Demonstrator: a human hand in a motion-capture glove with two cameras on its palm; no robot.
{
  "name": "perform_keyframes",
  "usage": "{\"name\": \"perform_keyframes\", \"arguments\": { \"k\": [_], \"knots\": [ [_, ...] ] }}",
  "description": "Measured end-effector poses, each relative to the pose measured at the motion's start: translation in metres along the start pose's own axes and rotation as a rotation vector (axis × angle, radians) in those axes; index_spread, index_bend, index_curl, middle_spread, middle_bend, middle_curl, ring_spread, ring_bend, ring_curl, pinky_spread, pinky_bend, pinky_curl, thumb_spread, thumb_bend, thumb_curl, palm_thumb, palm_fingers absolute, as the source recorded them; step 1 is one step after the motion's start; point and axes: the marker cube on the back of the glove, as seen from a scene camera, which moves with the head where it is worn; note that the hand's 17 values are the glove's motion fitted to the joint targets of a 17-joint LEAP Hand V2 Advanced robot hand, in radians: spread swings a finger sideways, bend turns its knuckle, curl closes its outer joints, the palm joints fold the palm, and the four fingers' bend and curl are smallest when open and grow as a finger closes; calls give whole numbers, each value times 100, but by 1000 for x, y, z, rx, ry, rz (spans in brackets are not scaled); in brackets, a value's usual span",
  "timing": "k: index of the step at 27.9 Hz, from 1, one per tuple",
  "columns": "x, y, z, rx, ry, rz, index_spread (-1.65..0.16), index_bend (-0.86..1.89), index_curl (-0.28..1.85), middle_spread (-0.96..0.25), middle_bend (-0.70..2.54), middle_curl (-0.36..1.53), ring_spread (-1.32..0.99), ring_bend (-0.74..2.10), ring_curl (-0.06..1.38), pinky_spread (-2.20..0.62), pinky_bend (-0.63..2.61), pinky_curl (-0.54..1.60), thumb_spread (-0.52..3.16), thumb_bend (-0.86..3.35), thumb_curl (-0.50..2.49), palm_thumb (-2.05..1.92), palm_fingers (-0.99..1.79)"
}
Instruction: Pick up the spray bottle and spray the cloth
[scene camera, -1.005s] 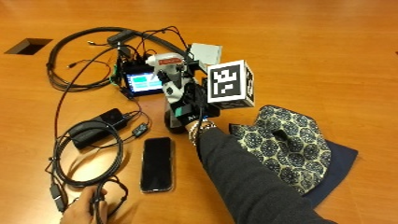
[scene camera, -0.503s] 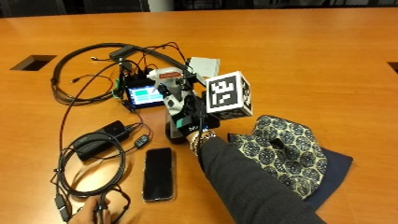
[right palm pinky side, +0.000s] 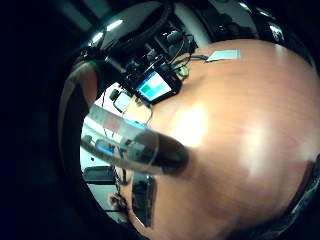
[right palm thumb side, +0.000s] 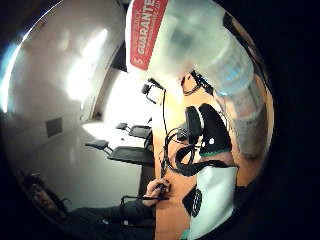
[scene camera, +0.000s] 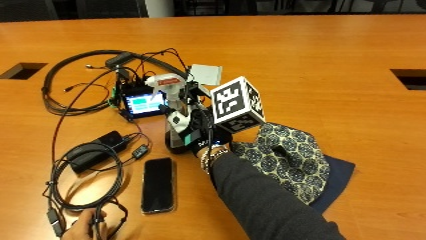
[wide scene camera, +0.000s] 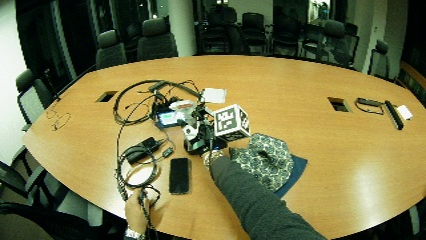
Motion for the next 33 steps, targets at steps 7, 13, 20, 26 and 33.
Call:
{"name": "perform_keyframes", "arguments": {
  "k": [7,13,20,26,33],
  "knots": [
    [-14,14,-21,-85,152,-38,-31,11,31,-11,26,43,-12,46,37,13,40,36,116,-3,48,78,50],
    [-37,32,-45,-154,259,-141,-31,12,29,-8,20,40,-9,42,35,20,40,34,116,-5,43,69,43],
    [-58,63,-70,-285,373,-295,-34,16,29,-6,17,38,-6,35,33,23,39,33,118,-1,41,67,43],
    [-64,89,-95,-367,624,-368,-35,16,30,-6,18,37,-5,31,32,25,40,34,119,-2,39,66,41],
    [-55,114,-119,-421,732,-323,-37,14,29,-6,18,36,-4,31,32,26,39,34,118,-4,35,57,41]
  ]
}}
